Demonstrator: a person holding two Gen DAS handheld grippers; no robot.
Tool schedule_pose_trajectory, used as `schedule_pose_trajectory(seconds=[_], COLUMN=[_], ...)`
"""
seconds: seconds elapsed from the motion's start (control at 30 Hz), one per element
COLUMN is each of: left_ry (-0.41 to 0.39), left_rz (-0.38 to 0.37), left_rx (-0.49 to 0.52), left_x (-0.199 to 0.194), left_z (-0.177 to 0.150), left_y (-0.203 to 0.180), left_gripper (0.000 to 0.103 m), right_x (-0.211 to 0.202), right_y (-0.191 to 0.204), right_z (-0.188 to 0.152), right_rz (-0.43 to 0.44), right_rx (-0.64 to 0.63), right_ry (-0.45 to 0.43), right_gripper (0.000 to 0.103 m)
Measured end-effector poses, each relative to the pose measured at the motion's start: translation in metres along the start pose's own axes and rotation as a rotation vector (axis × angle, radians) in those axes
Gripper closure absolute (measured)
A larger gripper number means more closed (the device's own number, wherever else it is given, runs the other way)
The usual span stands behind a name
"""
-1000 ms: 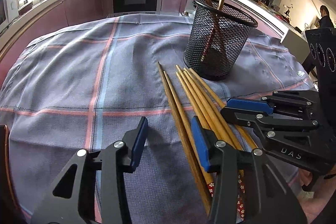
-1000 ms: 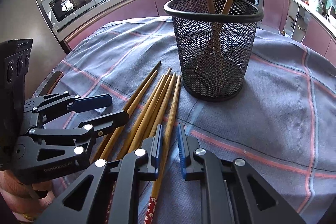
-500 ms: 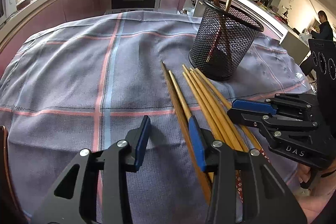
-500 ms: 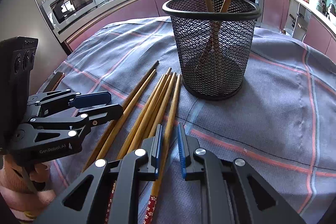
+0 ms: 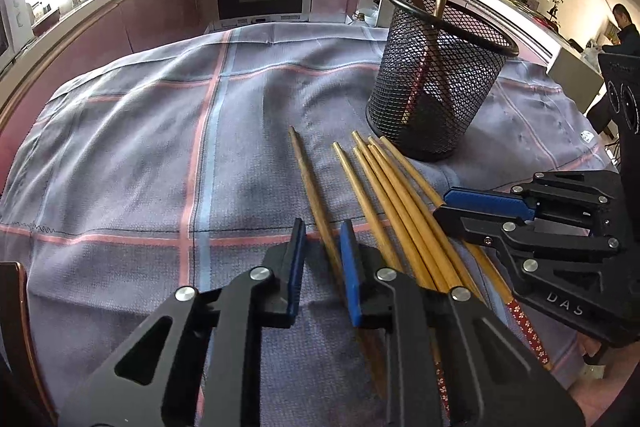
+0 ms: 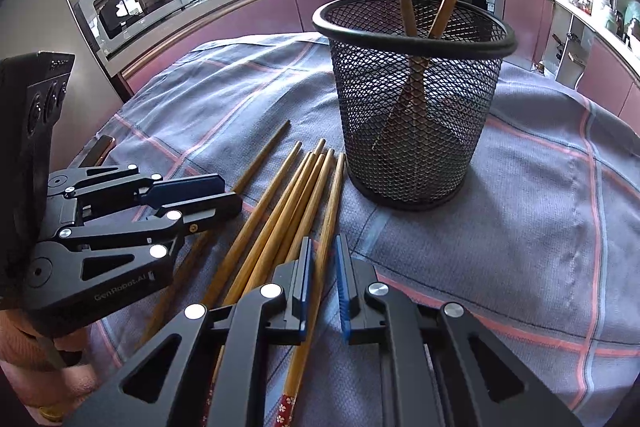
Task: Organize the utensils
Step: 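Close the right tool on one chopstick while the left tool grasps another, then lift both held chopsticks upright and carry them over the black mesh cup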
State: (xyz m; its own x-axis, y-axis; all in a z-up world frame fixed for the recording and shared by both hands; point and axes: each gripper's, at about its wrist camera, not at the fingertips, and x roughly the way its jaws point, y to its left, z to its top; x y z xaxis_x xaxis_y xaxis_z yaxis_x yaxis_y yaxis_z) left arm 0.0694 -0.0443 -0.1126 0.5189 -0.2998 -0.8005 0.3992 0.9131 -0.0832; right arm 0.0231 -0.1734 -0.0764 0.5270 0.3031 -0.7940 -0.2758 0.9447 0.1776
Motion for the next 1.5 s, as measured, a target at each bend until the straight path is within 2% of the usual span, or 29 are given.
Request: schedule_pose_trajectory(seconds=[0.07,0.4,0.77,0.9,1.17,1.5], left_ry=[-0.002,-0.007,-0.077,-0.123,-0.242,-0.357], left_rz=[-0.006,-0.026,-0.079,-0.118,-0.198,-0.239], left_rx=[-0.008,-0.055,-0.105,-0.115,-0.116,-0.105], left_x=[0.0,-0.004,-0.038,-0.059,-0.108,-0.16], left_z=[-0.002,-0.005,-0.001,0.005,0.028,0.049], left_y=[0.001,0.004,0.014,0.015,0.012,0.005], left_gripper=[0.092,0.095,0.096,0.096,0.096,0.096], right_x=[0.0,-0.005,-0.04,-0.057,-0.102,-0.143], right_y=[0.001,-0.002,-0.007,-0.009,-0.011,-0.025], right_z=[0.0,-0.003,-0.001,0.003,0.018,0.032], right_rz=[-0.005,0.012,0.077,0.11,0.106,0.079], right_rx=[-0.002,0.01,0.016,0.024,0.009,0.021], right_ry=[-0.001,-0.011,-0.1,-0.142,-0.279,-0.403], right_gripper=[0.094,0.098,0.098,0.098,0.098,0.098])
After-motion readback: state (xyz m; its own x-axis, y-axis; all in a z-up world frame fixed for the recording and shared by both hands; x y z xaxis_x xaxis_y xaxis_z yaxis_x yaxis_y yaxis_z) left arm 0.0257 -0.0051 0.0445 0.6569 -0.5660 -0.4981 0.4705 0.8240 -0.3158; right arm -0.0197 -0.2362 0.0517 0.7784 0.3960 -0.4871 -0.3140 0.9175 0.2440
